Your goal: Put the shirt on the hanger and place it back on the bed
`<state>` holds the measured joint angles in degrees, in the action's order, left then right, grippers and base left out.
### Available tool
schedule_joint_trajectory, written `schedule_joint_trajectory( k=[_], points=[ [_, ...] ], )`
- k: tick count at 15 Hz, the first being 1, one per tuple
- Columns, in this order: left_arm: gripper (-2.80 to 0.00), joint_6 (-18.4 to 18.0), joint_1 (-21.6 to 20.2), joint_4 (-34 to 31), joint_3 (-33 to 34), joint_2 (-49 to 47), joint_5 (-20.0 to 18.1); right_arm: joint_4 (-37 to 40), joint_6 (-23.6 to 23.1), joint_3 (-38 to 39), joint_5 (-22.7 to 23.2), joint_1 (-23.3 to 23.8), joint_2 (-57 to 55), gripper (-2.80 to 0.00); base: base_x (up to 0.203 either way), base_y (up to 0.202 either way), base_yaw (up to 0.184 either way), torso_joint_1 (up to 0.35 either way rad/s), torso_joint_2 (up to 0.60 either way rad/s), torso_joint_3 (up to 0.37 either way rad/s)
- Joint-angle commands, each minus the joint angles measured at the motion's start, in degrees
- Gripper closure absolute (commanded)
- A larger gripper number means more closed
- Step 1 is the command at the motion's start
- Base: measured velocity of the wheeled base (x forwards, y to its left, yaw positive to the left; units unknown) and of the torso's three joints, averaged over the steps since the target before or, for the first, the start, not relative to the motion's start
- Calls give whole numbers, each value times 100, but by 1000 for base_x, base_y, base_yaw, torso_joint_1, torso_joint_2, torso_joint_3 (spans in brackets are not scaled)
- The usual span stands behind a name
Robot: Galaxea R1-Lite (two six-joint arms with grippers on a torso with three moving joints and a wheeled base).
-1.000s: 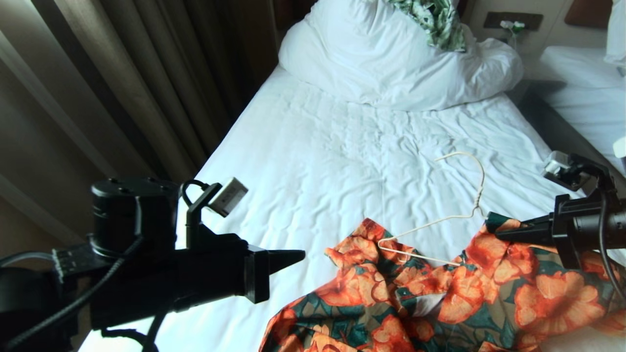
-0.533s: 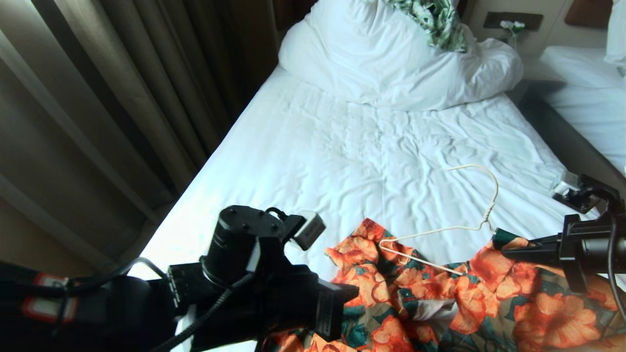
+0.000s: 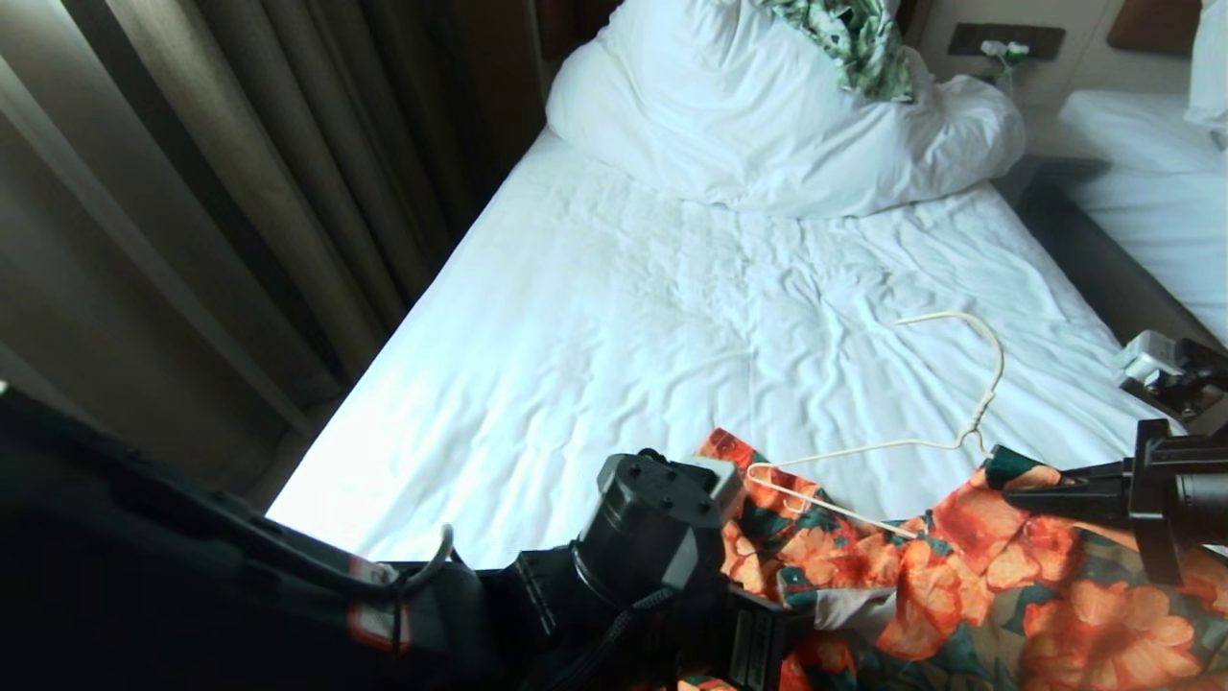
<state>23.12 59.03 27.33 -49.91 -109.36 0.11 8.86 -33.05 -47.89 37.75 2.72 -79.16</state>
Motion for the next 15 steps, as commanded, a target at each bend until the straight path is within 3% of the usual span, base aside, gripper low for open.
schedule_joint_trajectory(
  k=[1,15],
  points=[
    [-280,39,36,24,-196,-355,19,1,-25,17,21,1,93,0,0,0,0,0,0,0],
    [-280,193,38,247,-630,-872,-22,-209,-26,17,63,1,69,0,0,0,0,0,0,0]
  ],
)
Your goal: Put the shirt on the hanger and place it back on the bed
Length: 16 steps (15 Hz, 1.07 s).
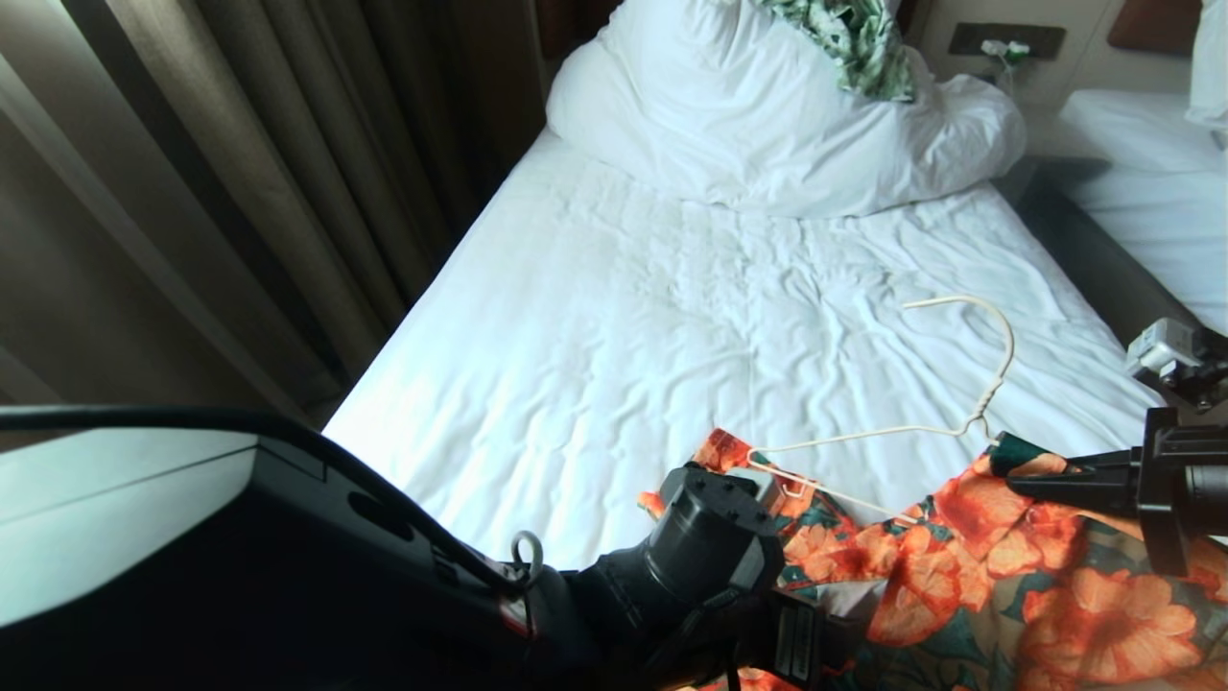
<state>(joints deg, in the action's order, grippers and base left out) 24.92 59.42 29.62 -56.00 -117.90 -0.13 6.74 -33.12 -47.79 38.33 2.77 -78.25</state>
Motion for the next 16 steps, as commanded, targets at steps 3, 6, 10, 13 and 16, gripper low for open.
schedule_joint_trajectory(
  k=[3,6,10,13,16],
  points=[
    [-280,169,-6,17,-252,-179,-50,3,-1,-3,307,4,-23,0,0,0,0,0,0,0],
    [-280,321,-18,1,-350,-251,-312,-6,-1,-36,300,4,-40,0,0,0,0,0,0,0],
    [-280,338,-17,-18,-245,-242,-312,-16,-10,-82,307,39,-59,0,0,0,0,0,0,0],
    [-280,385,59,-30,-514,-338,-377,-129,-3,-61,316,39,-129,0,0,0,0,0,0,0],
    [-280,452,26,-44,-683,-559,-642,-200,-9,-92,298,66,-130,0,0,0,0,0,0,0]
  ],
)
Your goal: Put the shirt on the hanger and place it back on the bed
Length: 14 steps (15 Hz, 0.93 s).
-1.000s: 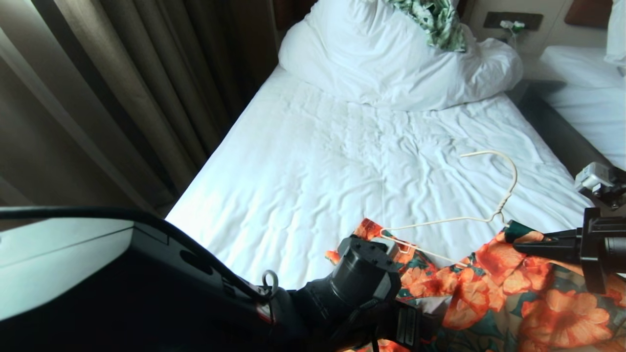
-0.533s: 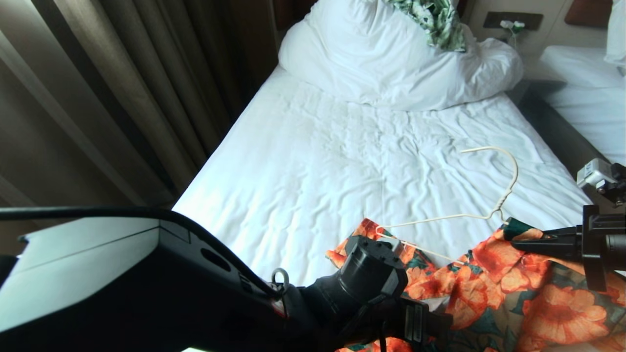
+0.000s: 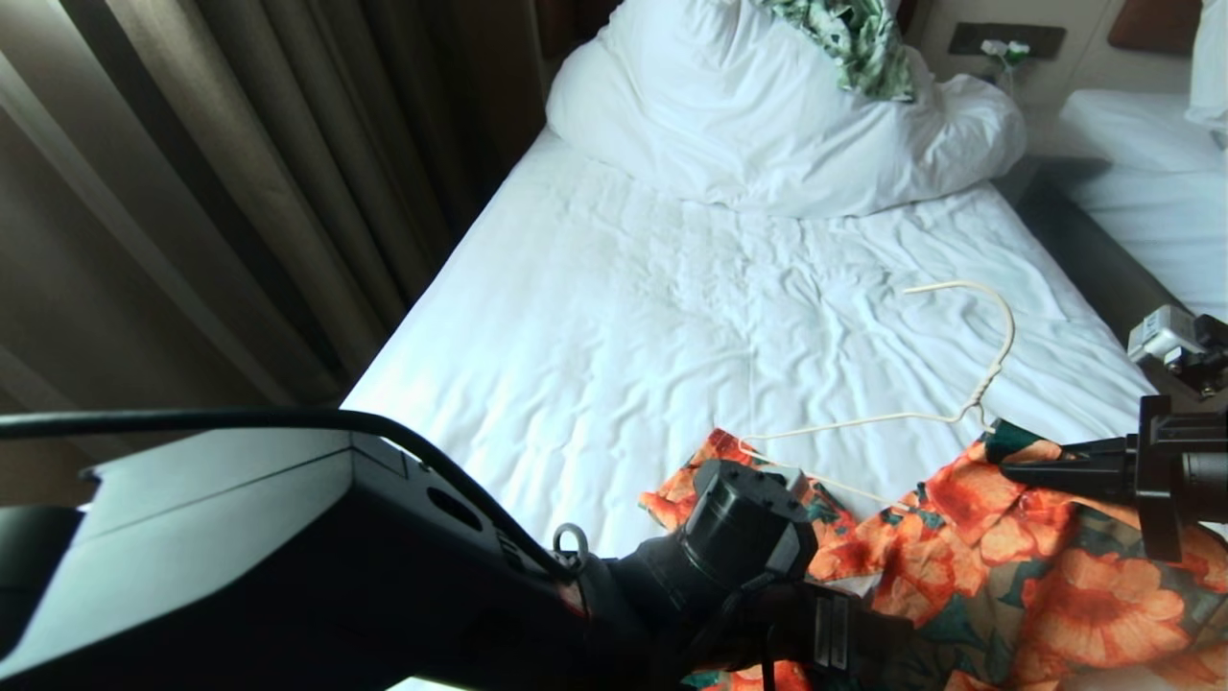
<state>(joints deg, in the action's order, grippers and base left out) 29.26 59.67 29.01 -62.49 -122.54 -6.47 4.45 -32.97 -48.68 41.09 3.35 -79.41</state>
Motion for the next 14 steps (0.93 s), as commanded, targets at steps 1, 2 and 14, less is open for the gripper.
schedule_joint_trajectory(
  k=[1,2,14],
  points=[
    [-280,25,17,29,-38,-156,-12,-80,-17,-27,21,8,-52,0,0,0,0,0,0,0],
    [-280,21,18,51,-53,-165,-18,-138,-17,-40,21,8,-74,0,0,0,0,0,0,0],
    [0,3,-77,87,-292,-270,-5,-129,-17,-45,21,8,-4,0,0,0,0,0,0,0]
  ],
)
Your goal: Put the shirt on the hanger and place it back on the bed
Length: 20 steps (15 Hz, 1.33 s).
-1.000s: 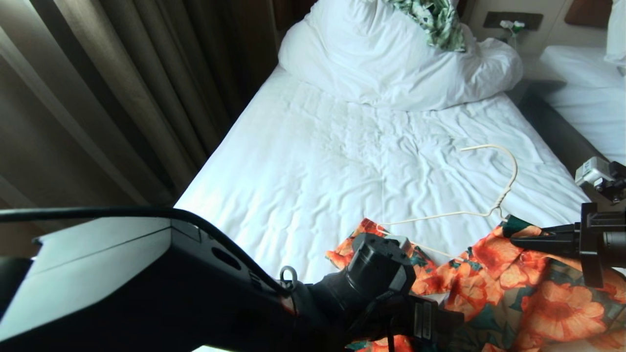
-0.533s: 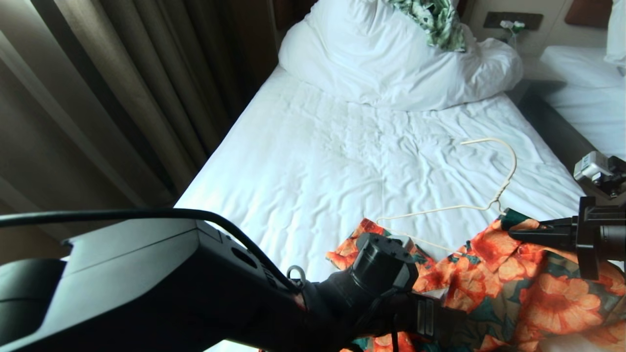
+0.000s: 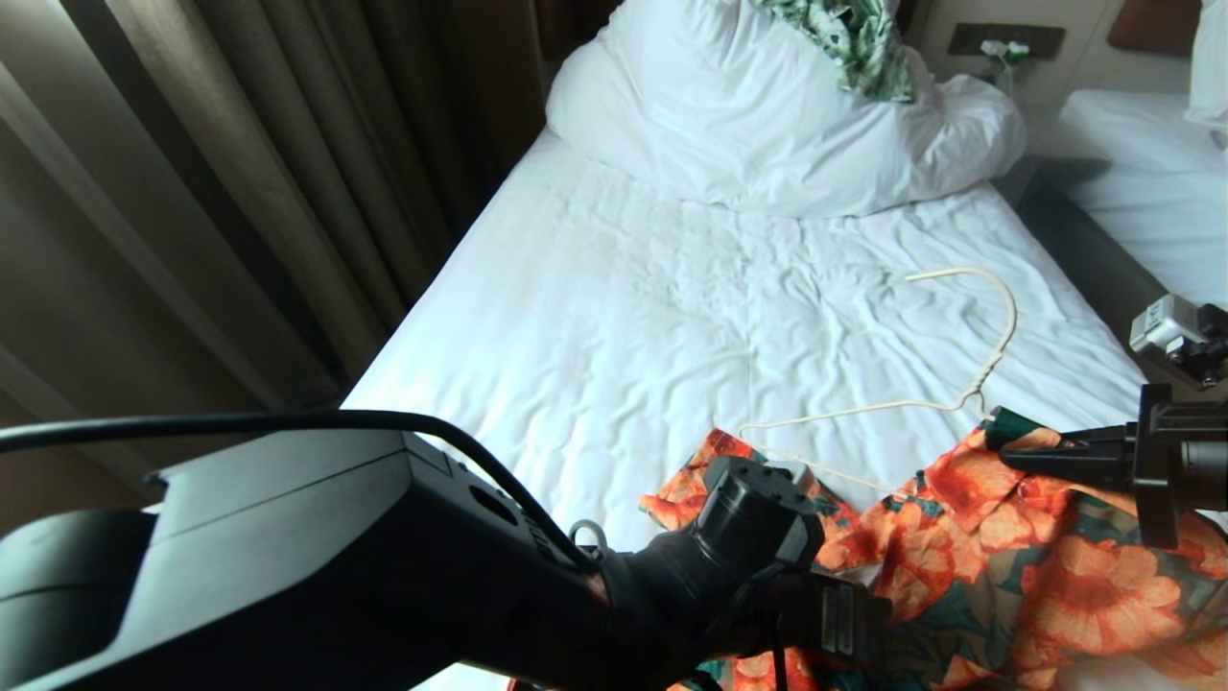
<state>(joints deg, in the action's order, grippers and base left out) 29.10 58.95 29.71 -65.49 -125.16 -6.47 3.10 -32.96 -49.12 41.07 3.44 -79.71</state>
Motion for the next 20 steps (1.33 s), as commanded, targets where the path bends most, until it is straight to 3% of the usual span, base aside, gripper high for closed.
schedule_joint_trajectory(
  k=[1,7,10,16,20],
  points=[
    [0,17,-24,17,10,-8,14,6,-17,-1,24,-1,34,0,0,0,0,0,0,0],
    [0,17,-65,-16,163,313,35,48,-17,52,24,-27,123,0,0,0,0,0,0,0],
    [0,3,-155,-65,556,854,48,-3,2,-2,69,-19,220,0,0,0,0,0,0,0],
    [0,-9,-445,-246,1161,1001,260,-11,628,-5,1511,-1,545,0,0,0,0,0,0,0],
    [0,-40,-948,-211,1313,952,325,-12,581,11,1711,-1,228,0,0,0,0,0,0,0]
  ],
)
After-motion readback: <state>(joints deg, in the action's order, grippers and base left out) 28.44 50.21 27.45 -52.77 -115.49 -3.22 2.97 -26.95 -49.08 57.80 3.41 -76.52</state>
